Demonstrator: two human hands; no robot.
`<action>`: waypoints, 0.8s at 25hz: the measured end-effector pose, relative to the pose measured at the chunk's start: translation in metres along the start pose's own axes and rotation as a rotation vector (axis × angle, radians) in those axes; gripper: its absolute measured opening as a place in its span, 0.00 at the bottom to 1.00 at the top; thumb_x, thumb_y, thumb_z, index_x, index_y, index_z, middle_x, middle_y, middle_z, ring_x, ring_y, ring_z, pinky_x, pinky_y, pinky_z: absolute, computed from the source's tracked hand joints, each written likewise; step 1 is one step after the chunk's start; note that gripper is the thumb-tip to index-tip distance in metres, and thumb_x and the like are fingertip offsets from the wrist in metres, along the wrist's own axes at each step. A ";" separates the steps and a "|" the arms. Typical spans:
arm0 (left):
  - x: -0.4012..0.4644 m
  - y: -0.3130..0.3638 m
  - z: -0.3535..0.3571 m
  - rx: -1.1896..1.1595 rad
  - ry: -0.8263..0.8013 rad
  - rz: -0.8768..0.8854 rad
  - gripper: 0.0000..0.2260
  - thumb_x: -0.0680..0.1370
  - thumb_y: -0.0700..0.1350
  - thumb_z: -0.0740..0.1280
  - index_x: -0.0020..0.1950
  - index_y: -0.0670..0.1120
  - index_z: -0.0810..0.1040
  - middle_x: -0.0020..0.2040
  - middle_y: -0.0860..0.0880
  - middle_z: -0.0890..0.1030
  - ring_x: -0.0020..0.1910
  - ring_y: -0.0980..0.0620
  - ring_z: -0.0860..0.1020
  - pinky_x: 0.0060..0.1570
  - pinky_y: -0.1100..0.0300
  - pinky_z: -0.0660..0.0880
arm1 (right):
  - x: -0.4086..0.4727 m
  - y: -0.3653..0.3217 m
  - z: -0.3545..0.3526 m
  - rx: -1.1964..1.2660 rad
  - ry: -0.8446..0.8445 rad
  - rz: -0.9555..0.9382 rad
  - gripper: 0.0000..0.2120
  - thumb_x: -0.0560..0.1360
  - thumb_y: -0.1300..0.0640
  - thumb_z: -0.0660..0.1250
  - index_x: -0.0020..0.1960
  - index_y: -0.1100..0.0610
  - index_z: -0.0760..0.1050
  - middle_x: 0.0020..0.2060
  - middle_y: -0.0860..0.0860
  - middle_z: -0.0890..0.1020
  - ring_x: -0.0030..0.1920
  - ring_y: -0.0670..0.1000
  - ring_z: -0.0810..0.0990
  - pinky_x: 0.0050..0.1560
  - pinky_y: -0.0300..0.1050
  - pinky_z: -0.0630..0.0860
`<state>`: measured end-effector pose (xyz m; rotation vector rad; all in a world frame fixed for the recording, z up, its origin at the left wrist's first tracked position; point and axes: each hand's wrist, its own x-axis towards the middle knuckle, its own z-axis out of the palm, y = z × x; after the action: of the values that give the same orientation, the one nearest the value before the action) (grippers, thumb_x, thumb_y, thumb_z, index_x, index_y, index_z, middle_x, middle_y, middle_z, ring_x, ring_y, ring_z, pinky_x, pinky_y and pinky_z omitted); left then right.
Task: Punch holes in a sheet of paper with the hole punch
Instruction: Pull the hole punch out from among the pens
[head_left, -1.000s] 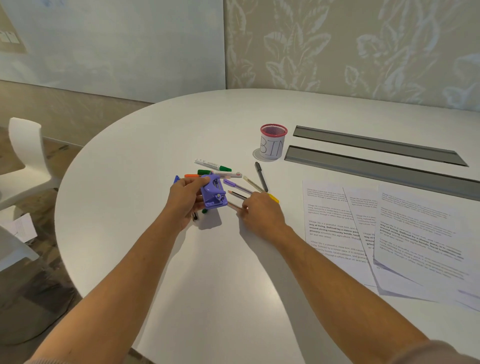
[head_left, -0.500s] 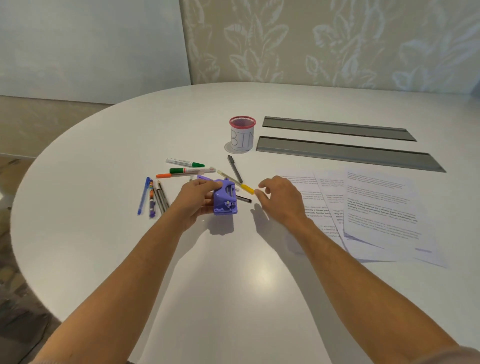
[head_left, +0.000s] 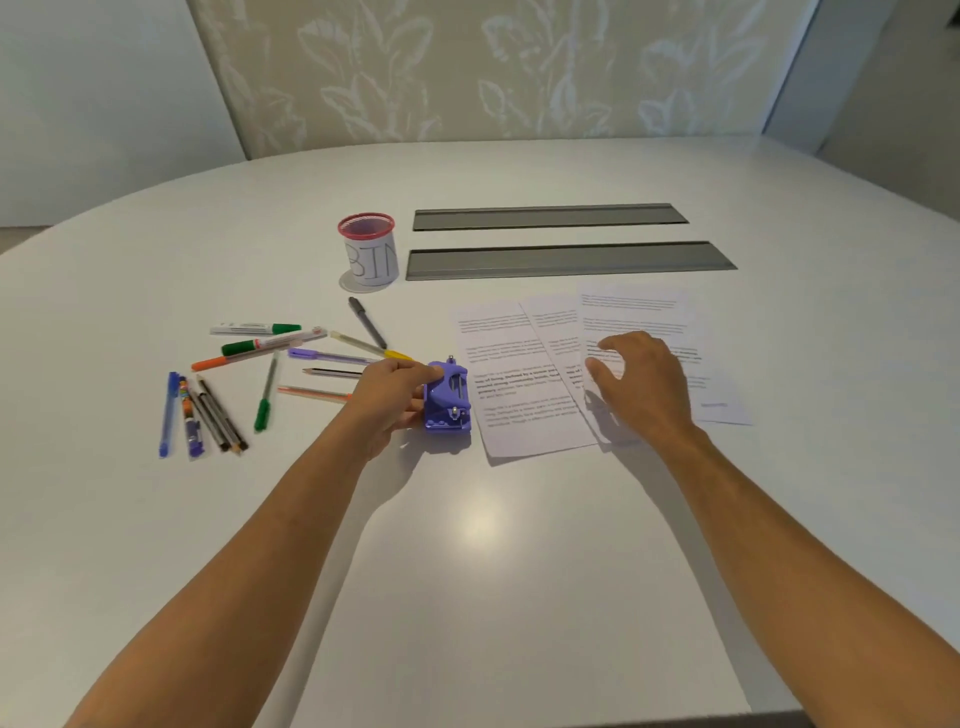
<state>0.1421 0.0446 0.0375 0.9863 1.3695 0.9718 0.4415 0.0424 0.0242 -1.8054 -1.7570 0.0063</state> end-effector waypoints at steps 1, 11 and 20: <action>-0.001 -0.001 0.005 0.018 0.022 0.000 0.07 0.75 0.43 0.70 0.49 0.42 0.75 0.47 0.38 0.84 0.40 0.42 0.85 0.32 0.57 0.79 | -0.002 0.012 -0.005 -0.024 -0.027 0.017 0.19 0.77 0.46 0.66 0.62 0.54 0.77 0.63 0.53 0.79 0.62 0.56 0.75 0.62 0.53 0.70; -0.010 0.003 0.016 0.314 0.291 0.039 0.12 0.72 0.45 0.72 0.51 0.41 0.77 0.46 0.43 0.81 0.46 0.43 0.81 0.47 0.45 0.81 | -0.021 0.058 0.000 -0.118 -0.167 -0.051 0.24 0.78 0.39 0.59 0.67 0.52 0.73 0.68 0.52 0.75 0.70 0.53 0.70 0.69 0.53 0.61; -0.019 0.006 0.040 0.876 0.469 0.074 0.09 0.77 0.46 0.63 0.45 0.41 0.75 0.42 0.43 0.79 0.39 0.47 0.74 0.36 0.56 0.68 | -0.020 0.064 0.004 -0.148 -0.188 -0.078 0.24 0.79 0.40 0.56 0.68 0.52 0.72 0.70 0.52 0.73 0.71 0.53 0.67 0.70 0.54 0.58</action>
<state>0.1821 0.0291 0.0474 1.5088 2.2578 0.6595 0.4950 0.0299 -0.0141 -1.8908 -2.0061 0.0154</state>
